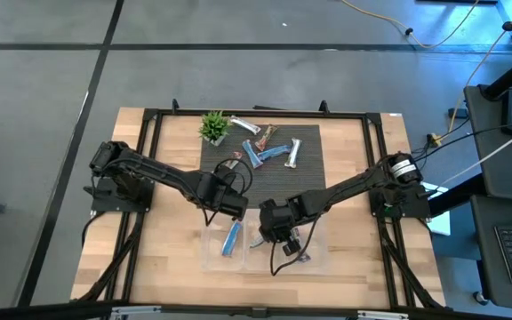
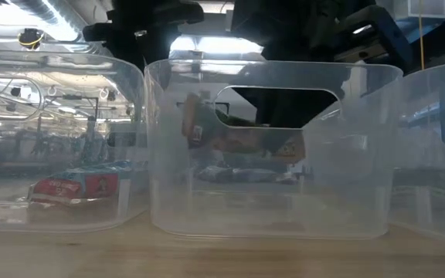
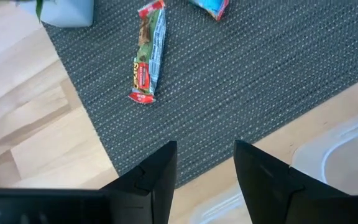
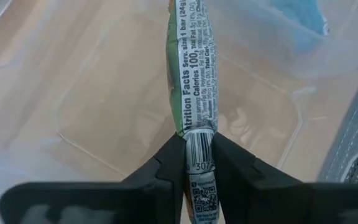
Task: Pick and place Granola Bars by type
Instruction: Put the yellow granola bar into the middle transparent bin, then put the red granola bar into the left transparent bin
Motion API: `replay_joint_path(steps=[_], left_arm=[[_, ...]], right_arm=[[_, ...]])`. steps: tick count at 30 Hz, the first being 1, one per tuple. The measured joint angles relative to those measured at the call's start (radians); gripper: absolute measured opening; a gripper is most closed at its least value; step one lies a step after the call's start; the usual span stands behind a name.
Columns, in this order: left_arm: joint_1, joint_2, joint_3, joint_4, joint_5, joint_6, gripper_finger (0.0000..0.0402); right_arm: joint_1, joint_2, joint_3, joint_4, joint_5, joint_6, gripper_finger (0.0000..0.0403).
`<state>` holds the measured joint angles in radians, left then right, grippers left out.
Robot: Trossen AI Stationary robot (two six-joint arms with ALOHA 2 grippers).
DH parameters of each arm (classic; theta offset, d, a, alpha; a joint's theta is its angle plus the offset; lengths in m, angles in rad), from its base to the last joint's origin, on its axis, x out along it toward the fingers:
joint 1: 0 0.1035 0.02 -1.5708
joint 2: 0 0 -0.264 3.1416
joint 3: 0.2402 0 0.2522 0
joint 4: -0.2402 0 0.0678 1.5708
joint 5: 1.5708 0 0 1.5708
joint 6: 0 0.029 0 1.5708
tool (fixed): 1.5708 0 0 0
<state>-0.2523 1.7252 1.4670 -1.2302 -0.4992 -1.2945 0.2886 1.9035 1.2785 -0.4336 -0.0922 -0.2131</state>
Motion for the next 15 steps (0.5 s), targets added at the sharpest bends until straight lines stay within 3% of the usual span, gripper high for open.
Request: replay_joint_path(steps=[10, 15], left_arm=[[0.002, 0.0, 0.0, 0.0, -0.049, 0.026, 0.0154], [0.026, 0.0, 0.0, 0.014, -0.03, 0.074, 0.0181]], right_arm=[[-0.002, -0.006, 0.0, -0.029, 0.016, 0.082, 0.0147], [-0.024, -0.114, 0.0, -0.105, 0.003, 0.108, 0.0163]])
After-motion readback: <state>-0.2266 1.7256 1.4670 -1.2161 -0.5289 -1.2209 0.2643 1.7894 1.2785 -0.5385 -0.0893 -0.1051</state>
